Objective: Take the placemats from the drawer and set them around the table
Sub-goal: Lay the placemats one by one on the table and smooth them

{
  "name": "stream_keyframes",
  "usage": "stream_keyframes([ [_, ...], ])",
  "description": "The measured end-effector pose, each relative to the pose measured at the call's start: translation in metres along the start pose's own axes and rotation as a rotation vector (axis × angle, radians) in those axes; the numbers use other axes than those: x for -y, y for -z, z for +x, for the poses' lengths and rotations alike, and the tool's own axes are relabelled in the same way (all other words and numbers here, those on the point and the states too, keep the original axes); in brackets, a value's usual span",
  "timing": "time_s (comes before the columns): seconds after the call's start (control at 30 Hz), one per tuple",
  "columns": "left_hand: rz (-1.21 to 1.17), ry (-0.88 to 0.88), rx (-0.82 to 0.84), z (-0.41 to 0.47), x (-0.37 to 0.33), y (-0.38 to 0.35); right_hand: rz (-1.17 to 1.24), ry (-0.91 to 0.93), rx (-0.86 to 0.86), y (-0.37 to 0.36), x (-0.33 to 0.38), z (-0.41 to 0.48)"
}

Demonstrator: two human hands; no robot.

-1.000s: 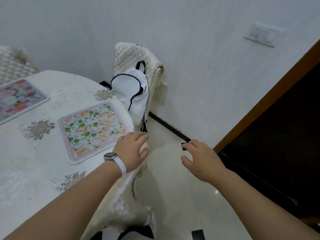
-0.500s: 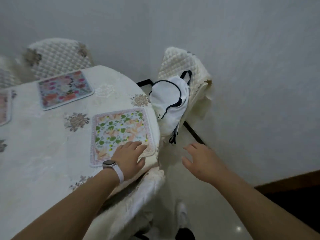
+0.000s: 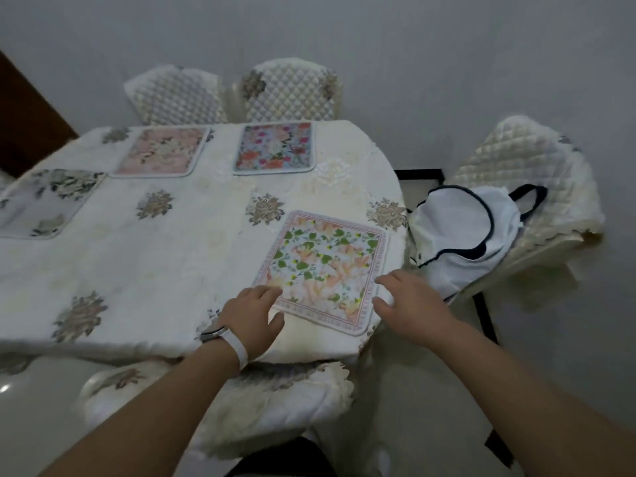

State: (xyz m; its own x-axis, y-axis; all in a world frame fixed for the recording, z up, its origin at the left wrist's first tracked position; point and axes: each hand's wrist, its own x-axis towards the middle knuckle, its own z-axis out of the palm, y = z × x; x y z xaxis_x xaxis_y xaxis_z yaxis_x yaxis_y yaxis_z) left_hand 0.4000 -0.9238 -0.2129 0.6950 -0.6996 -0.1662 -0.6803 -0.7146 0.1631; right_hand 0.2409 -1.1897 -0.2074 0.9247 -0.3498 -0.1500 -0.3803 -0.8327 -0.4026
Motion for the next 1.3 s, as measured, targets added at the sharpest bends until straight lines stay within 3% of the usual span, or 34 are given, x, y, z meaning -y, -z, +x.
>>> stream_keyframes([
  [0.17,-0.204,0.280,0.006,0.000,0.016,-0.017,-0.048,0.071,0.087,-0.005,0.013,0.040],
  [0.33,-0.769,0.627,0.140,0.012,0.014,-0.041,-0.034,0.015,0.189,-0.009,0.020,0.075],
  [0.7,-1.477,1.080,0.110,0.046,0.005,-0.068,0.088,-0.159,0.280,-0.027,-0.002,0.153],
  [0.93,-1.614,1.183,0.135,0.061,-0.019,-0.073,0.055,-0.151,0.286,-0.033,-0.030,0.235],
  [1.17,-1.673,1.377,-0.080,0.079,-0.034,-0.076,0.048,-0.140,0.316,-0.034,-0.052,0.292],
  [1.3,-1.449,1.319,-0.199,0.088,-0.048,-0.087,0.045,-0.124,0.377,-0.029,-0.047,0.303],
])
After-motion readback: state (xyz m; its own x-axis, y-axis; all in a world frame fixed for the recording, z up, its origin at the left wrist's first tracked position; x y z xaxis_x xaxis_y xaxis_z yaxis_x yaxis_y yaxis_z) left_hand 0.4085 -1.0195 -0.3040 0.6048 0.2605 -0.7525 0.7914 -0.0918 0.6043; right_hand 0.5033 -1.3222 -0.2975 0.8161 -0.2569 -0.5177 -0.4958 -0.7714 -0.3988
